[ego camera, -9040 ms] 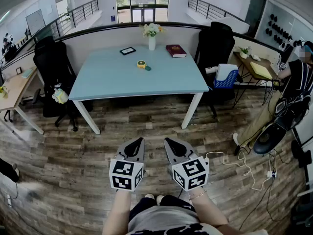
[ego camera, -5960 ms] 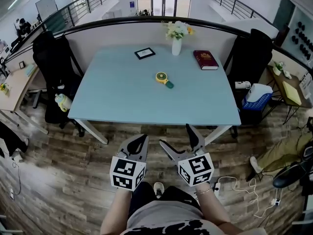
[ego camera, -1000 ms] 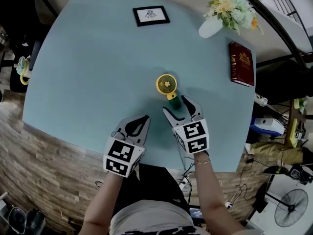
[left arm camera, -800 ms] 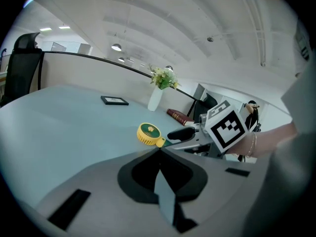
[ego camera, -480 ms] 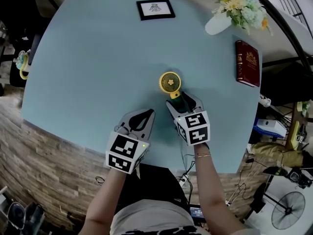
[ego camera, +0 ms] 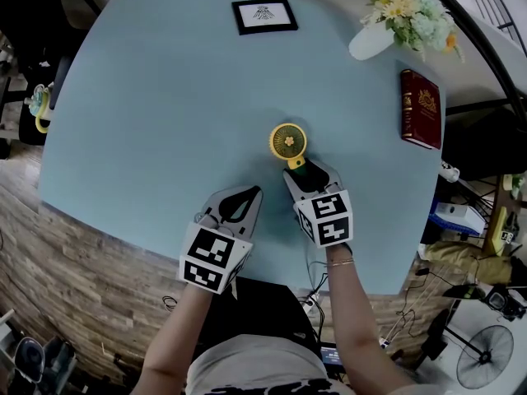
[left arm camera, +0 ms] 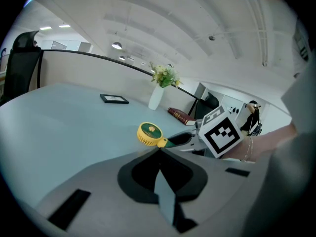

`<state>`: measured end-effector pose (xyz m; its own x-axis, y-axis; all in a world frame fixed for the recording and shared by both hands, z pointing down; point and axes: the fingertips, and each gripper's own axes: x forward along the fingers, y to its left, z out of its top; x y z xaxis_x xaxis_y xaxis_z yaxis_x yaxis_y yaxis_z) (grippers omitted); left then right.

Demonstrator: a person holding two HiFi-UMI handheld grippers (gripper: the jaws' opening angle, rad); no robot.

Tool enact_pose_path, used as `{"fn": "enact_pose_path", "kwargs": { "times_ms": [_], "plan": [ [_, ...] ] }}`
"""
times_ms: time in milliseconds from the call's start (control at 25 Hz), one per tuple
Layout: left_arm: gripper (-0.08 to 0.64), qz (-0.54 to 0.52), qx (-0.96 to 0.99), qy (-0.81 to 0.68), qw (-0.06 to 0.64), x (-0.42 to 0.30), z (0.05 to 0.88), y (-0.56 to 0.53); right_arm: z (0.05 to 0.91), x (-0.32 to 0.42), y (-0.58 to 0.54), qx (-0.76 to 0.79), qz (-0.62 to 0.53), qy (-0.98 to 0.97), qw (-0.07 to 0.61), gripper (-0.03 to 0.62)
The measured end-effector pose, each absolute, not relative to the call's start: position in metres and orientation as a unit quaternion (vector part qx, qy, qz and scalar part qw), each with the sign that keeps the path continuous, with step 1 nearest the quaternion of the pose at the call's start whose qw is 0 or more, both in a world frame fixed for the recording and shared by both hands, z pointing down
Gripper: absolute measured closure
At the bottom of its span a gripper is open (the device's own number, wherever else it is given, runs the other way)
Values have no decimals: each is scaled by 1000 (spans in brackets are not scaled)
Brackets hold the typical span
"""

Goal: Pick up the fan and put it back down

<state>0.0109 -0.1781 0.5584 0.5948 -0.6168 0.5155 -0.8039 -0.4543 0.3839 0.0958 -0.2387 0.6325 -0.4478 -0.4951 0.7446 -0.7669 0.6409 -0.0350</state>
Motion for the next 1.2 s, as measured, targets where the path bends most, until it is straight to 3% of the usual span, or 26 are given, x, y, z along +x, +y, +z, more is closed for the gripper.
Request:
{"fn": "enact_pose_path", "kwargs": {
  "times_ms": [1200],
  "plan": [
    [549,172,843,-427,278,-24,529,-172,581,81,-228,429,175,-837,292,414]
  ]
}}
